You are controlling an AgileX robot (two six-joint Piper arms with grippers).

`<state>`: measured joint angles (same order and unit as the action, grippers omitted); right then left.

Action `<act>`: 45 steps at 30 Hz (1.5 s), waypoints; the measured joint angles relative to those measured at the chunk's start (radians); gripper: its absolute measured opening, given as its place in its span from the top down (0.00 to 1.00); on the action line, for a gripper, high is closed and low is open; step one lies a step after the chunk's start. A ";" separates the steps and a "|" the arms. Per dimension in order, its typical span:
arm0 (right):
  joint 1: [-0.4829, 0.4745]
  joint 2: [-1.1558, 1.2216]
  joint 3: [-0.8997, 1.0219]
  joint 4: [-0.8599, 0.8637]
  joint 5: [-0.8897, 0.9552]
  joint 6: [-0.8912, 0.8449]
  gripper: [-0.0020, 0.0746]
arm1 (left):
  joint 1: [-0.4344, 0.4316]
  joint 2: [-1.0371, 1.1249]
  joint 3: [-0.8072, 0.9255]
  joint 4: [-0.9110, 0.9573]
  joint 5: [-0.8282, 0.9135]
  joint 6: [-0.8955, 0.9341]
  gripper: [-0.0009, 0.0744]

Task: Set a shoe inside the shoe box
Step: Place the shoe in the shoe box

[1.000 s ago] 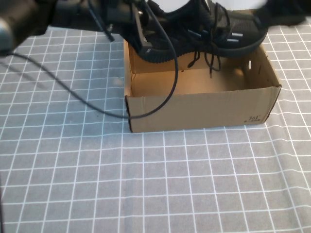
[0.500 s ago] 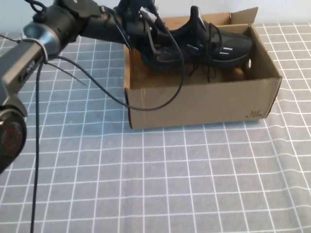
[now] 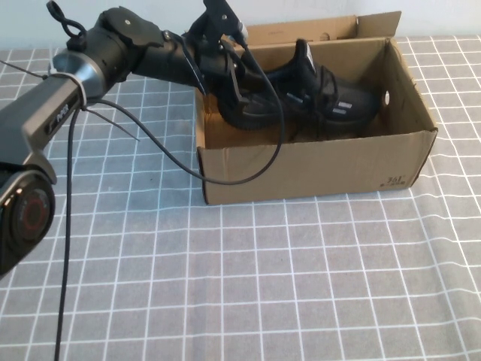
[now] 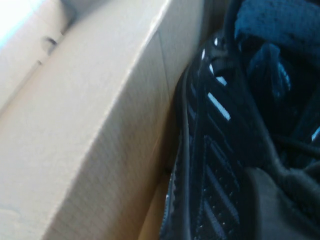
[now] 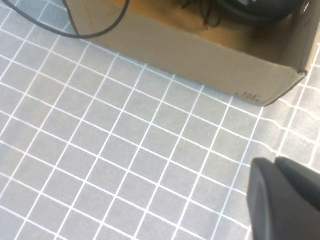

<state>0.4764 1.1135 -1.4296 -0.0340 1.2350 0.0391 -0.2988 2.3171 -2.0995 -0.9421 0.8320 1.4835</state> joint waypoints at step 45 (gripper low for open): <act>0.000 0.000 0.001 0.000 -0.005 0.003 0.99 | 0.000 0.062 0.000 -0.048 -0.133 0.038 0.70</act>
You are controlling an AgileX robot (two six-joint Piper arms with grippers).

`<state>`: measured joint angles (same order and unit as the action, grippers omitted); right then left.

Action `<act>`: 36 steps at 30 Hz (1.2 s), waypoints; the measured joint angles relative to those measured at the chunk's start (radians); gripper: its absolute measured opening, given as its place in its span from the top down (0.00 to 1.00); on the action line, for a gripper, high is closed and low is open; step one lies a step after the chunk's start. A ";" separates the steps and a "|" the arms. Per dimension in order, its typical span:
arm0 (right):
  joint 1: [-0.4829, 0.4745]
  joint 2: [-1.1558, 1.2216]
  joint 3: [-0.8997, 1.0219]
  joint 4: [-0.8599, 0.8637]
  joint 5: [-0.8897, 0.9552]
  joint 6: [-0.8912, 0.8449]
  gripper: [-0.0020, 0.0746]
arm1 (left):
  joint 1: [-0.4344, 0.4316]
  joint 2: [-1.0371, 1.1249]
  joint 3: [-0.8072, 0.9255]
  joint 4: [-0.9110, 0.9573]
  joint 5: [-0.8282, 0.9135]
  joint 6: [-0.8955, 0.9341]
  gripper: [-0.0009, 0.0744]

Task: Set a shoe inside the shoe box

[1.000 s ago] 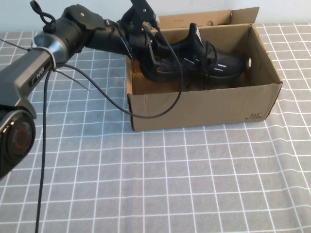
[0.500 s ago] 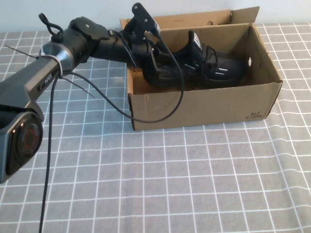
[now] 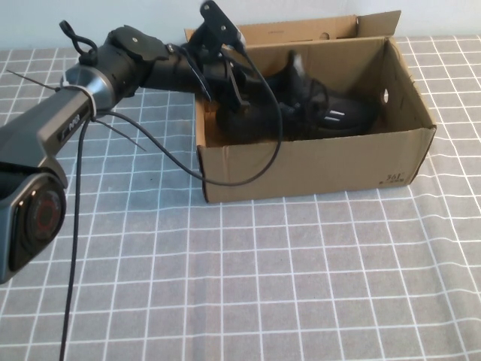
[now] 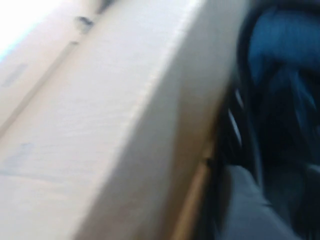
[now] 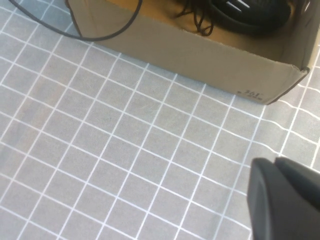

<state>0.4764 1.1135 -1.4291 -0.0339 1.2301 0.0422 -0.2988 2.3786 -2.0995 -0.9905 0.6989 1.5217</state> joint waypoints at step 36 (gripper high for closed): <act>0.000 -0.229 0.123 -0.034 0.032 0.071 0.99 | 0.000 -0.546 0.001 0.353 0.287 -0.723 0.99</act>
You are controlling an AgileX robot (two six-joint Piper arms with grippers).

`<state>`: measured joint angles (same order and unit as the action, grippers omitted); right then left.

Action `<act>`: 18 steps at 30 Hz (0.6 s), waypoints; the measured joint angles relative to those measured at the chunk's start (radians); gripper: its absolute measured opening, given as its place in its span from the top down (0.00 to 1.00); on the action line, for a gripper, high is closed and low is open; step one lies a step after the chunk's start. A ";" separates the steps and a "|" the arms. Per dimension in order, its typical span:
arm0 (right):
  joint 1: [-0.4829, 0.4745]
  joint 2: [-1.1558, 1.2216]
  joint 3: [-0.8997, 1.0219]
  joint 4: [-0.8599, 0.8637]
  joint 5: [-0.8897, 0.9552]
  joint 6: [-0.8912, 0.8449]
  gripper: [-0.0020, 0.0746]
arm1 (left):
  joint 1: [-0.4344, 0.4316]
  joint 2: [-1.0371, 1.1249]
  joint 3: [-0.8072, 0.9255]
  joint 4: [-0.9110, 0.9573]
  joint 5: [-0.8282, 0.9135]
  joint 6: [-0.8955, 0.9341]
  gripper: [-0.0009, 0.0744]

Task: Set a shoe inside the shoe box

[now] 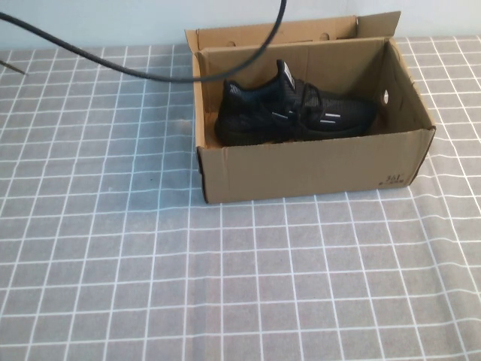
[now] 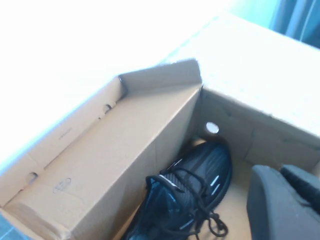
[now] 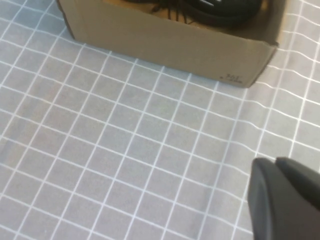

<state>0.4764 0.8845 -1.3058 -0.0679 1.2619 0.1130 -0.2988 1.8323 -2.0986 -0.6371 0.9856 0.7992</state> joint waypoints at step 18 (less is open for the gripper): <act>0.000 -0.636 0.307 0.038 -0.001 0.030 0.99 | 0.000 -0.926 1.079 0.067 -0.440 -0.040 0.99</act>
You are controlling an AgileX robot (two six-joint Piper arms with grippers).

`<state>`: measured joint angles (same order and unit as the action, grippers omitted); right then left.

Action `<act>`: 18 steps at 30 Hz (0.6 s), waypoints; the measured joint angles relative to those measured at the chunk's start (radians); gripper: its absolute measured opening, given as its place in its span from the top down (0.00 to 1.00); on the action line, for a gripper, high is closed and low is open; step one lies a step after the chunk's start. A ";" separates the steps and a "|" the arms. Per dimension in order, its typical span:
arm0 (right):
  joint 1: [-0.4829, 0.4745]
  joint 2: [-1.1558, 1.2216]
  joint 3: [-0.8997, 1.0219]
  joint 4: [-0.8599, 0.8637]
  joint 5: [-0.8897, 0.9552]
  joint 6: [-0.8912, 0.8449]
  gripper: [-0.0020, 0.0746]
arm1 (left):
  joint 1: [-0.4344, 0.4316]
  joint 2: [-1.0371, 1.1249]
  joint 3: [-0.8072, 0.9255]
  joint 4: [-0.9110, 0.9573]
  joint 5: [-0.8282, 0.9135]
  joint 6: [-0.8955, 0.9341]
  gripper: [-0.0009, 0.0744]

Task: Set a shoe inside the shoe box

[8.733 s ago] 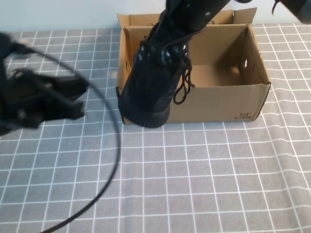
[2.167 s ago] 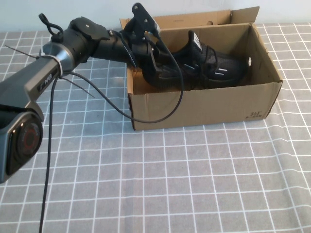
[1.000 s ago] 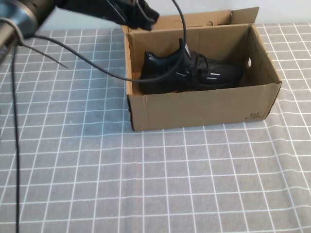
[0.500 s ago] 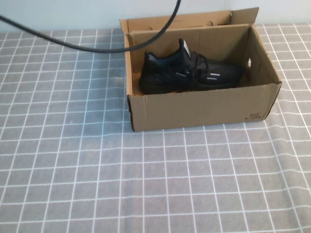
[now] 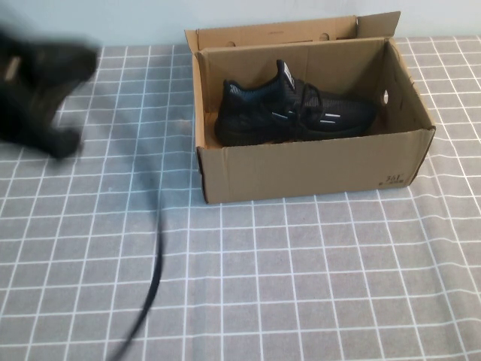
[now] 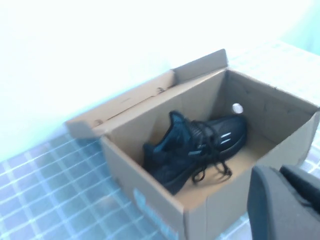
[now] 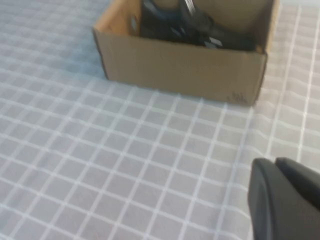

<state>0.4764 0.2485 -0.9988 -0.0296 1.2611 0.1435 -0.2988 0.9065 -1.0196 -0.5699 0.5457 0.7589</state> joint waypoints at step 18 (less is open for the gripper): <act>0.000 -0.236 0.667 0.179 -0.967 -0.071 0.99 | 0.000 -0.769 0.836 -0.034 -0.442 -0.100 0.99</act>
<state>0.4764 0.0128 -0.3318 0.1491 0.2944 0.0728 -0.2988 0.1376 -0.1831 -0.6044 0.1036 0.6584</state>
